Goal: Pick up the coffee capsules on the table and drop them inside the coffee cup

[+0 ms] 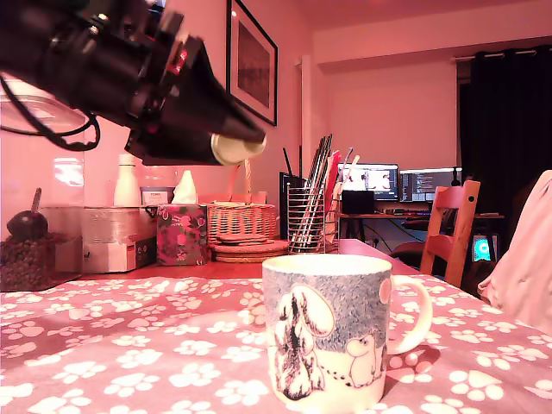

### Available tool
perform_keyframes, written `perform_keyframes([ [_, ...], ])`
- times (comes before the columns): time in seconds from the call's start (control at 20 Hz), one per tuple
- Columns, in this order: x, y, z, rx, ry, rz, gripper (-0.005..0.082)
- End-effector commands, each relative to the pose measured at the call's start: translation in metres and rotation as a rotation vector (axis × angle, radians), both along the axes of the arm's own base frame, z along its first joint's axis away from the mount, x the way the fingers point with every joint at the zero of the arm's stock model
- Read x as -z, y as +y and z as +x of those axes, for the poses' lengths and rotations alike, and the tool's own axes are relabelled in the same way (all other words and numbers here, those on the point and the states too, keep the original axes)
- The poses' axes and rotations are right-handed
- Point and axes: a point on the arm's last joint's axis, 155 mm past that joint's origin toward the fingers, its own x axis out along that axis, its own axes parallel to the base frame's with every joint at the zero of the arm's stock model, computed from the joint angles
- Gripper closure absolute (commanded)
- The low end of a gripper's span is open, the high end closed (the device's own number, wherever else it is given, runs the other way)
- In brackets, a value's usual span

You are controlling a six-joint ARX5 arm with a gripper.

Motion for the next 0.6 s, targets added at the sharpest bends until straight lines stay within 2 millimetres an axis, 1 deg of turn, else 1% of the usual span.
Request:
perform_keyframes([
  [0.0,0.010,-0.002,-0.011,-0.012,0.012,-0.020,0.0430],
  [0.1,0.012,-0.010,-0.021,-0.019,0.011,-0.056,0.0430],
  [0.35,0.019,-0.031,-0.051,-0.008,-0.060,-0.078,0.0430],
  [0.55,0.026,-0.035,-0.056,-0.036,-0.071,-0.053,0.0430],
])
